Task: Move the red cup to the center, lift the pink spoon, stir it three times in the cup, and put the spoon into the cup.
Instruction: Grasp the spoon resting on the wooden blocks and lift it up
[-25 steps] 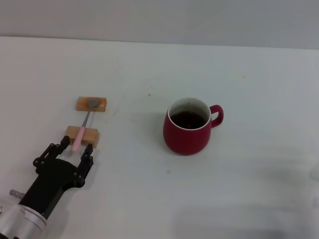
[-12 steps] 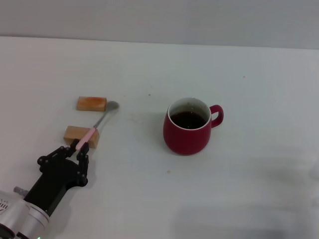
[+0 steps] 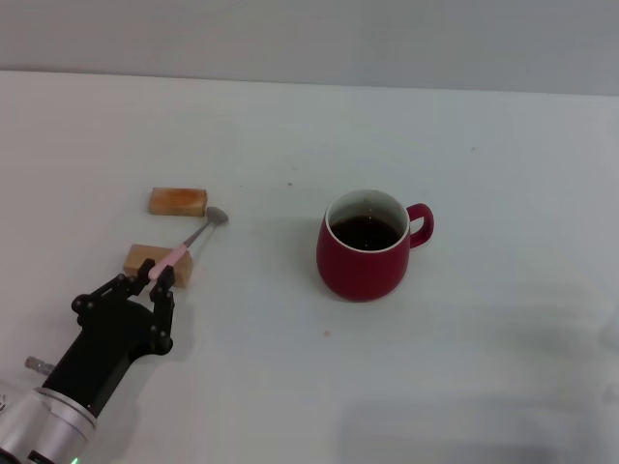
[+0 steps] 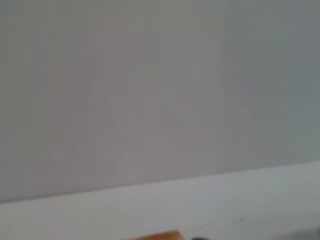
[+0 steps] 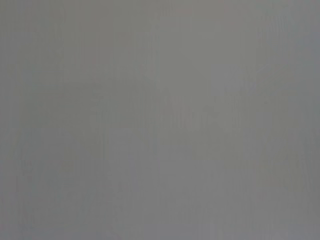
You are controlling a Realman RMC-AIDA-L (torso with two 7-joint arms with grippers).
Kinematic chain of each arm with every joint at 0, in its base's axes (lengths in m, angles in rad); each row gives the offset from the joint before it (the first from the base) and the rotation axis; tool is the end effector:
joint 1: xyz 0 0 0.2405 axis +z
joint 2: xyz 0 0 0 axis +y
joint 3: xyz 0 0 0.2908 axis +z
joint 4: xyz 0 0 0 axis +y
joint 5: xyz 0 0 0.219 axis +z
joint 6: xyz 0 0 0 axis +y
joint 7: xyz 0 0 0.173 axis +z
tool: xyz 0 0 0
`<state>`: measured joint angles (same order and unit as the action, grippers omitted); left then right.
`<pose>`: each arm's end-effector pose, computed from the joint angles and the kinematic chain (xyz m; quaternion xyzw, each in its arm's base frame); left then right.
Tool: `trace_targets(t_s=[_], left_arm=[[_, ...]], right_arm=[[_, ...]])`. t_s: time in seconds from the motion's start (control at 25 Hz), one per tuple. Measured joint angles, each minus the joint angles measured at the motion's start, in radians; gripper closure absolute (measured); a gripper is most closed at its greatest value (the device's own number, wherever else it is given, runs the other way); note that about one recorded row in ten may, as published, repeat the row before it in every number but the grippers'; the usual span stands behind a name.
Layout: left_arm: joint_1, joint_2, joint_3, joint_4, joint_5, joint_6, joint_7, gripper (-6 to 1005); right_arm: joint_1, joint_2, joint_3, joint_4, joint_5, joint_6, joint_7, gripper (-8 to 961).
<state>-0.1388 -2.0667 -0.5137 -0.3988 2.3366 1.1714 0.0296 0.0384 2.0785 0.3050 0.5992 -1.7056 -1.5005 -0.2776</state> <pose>-0.3566 0.2565 -0.1165 -0.7857 -0.2205 -0.2616 0.5153 0.3569 0.2219 -0.0671 -0.5968 0.2693 0.2960 0.6955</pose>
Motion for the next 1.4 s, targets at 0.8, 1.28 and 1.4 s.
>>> trace_targets(t_s=[0.8,1.28,1.4], left_arm=[[-0.082,0.032,0.001,-0.042,0.081,0.244,-0.049,859],[-0.134,0.085,-0.001,-0.108,0.145,0.267,-0.087,861],[-0.148,0.097,-0.003,-0.112,0.175,0.267,-0.126,861]], right_arm=[[0.004,0.003,-0.003,0.005,-0.002,0.021,0.000,954],[-0.004,0.003,0.006,0.008,0.007,0.023,0.000,953],[-0.014,0.000,0.016,0.003,0.047,-0.001,-0.001,953]])
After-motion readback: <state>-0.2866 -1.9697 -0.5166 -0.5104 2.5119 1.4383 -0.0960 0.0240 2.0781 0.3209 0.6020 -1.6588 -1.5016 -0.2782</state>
